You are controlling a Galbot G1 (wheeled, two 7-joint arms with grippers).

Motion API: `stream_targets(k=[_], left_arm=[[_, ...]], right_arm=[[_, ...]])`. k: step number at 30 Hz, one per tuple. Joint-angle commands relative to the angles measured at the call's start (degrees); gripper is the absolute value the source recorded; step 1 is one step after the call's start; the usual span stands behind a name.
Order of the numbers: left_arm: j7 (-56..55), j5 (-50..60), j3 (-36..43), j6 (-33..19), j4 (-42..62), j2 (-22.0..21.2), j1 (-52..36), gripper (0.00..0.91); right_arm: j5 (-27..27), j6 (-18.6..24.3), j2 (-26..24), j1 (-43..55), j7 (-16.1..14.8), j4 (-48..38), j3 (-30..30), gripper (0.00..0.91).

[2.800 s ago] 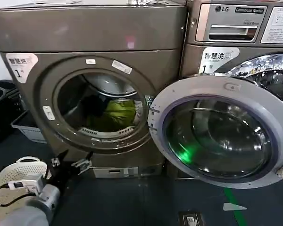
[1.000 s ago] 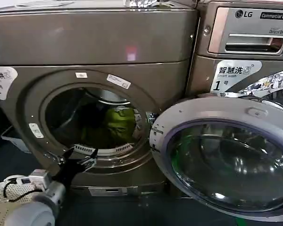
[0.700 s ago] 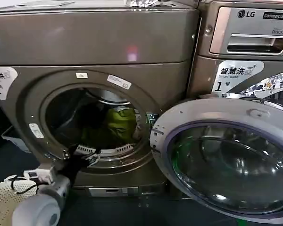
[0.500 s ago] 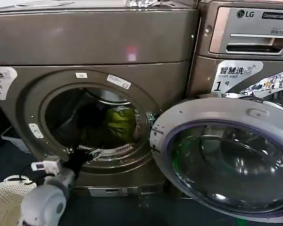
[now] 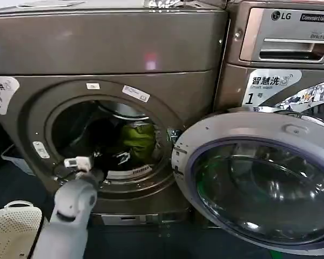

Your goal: Grasp the clothes from the dryer.

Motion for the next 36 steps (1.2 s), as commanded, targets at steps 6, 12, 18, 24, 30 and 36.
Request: stream_targets(k=[6, 12, 18, 24, 30, 36], left_arm=[[0.2, 2.3, 4.3, -6.7, 23.5, -3.2, -17.6, 0.907], [0.6, 4.0, 5.2, -9.6, 31.4, -4.3, -22.4, 0.907], [1.1, 5.9, 5.3, -12.8, 39.6, -5.8, -28.0, 0.907], [1.9, 8.1, 5.8, -15.3, 47.2, -7.1, -32.3, 0.907], [2.5, 11.1, 5.8, -18.4, 57.4, -8.3, -37.0, 0.907], [3.3, 11.8, 5.7, -20.9, 65.1, -9.3, -41.1, 0.907]], right_arm=[[0.2, 0.1, -0.1, 0.2, -0.2, 0.2, -0.2, 0.907], [0.1, 0.2, -0.3, 0.7, -0.3, 0.5, -0.8, 0.907], [0.1, 0.2, -0.4, 1.0, -0.5, 0.5, -1.1, 0.907], [0.1, 0.3, -0.6, 1.3, -0.6, 0.5, -1.5, 0.907], [0.1, 0.4, -0.9, 1.6, -0.8, 0.5, -1.8, 0.907], [0.1, 0.5, -1.1, 2.5, -0.8, 0.7, -2.7, 0.907]])
